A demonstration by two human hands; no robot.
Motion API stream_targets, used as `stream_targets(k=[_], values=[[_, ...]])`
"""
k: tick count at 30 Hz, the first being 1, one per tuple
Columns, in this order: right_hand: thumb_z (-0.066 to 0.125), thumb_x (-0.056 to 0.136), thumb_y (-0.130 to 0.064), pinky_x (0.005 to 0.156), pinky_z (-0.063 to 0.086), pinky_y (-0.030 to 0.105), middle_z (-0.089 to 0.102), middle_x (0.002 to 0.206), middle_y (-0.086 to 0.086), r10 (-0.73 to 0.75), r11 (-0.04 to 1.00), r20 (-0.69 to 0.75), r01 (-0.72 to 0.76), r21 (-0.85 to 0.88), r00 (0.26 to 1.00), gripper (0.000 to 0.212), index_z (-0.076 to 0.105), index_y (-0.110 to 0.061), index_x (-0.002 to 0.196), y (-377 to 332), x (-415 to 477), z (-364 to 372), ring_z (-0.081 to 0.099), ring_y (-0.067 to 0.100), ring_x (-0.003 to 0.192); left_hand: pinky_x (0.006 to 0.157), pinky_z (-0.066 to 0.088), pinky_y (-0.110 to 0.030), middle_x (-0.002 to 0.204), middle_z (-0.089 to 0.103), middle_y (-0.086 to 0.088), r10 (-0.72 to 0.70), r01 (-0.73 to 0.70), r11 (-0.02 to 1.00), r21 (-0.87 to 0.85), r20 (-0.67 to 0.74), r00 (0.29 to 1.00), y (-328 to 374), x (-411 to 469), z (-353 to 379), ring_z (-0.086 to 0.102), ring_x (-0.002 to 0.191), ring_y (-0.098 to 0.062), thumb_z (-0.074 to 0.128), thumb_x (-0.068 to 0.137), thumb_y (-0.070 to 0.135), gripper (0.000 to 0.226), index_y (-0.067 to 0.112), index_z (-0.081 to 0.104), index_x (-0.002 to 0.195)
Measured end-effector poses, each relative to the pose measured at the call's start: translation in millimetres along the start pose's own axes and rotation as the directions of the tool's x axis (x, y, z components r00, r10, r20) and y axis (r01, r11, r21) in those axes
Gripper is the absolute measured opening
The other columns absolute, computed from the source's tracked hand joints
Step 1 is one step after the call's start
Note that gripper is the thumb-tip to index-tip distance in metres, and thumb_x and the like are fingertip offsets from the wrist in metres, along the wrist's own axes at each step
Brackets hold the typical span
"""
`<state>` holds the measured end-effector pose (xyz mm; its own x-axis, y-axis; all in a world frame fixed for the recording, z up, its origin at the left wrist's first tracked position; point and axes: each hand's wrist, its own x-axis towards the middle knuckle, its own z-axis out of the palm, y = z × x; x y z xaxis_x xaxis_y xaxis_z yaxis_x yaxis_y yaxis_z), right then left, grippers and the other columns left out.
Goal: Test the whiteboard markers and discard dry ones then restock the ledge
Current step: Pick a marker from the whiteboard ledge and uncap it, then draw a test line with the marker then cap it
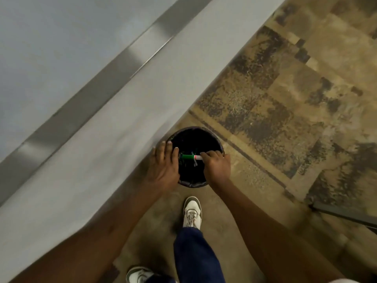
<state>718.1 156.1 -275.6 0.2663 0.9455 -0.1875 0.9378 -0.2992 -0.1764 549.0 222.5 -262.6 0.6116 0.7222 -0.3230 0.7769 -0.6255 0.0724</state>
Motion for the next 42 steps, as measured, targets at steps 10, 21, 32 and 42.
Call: stream_targets(k=[10,21,32,42], values=[[0.061,0.088,-0.024,0.078,0.039,0.046,0.059,0.115,0.016,0.001,0.998,0.198,0.01,-0.055,0.98,0.045,0.053,-0.007,0.129,17.9,55.3,92.4,0.051,0.037,0.105,0.107,0.021,-0.065,0.141,0.042,-0.028,-0.026,0.028,0.999,0.026,-0.053,0.998,-24.4,32.9,54.3,0.03,0.134,-0.047,0.062,0.08,0.023,0.065,-0.002,0.039,0.135],[0.055,0.088,-0.036,0.105,0.019,0.058,0.032,0.144,0.021,0.032,0.996,0.072,-0.038,0.081,0.997,0.044,0.052,-0.012,0.125,-5.6,39.5,50.6,0.013,0.036,0.134,0.112,0.011,-0.063,0.15,0.023,-0.031,-0.057,0.058,0.998,-0.001,-0.231,0.971,-18.7,-2.0,8.2,0.009,0.14,-0.051,0.052,0.086,0.025,0.064,-0.006,0.036,0.14],[0.052,0.08,-0.032,0.098,0.032,0.061,0.042,0.133,0.024,-0.191,0.948,-0.221,0.238,0.212,0.956,0.052,0.045,-0.008,0.125,-111.7,-30.6,-69.5,0.032,0.042,0.13,0.11,0.025,-0.06,0.145,0.033,-0.031,-0.066,0.019,0.994,-0.105,-0.463,0.884,-40.2,-101.1,-111.9,0.023,0.137,-0.05,0.025,0.098,0.027,0.05,-0.004,0.046,0.13],[0.049,0.08,-0.033,0.097,0.033,0.058,0.045,0.133,0.019,-0.487,0.778,-0.371,0.586,0.226,0.791,0.047,0.044,-0.014,0.123,-272.5,-96.3,-155.7,0.033,0.039,0.128,0.115,0.014,-0.055,0.149,0.035,-0.02,-0.329,0.337,0.936,-0.098,-0.578,0.747,-128.8,-275.8,-151.8,0.018,0.142,-0.038,0.063,0.08,0.037,0.065,0.006,0.041,0.132]])
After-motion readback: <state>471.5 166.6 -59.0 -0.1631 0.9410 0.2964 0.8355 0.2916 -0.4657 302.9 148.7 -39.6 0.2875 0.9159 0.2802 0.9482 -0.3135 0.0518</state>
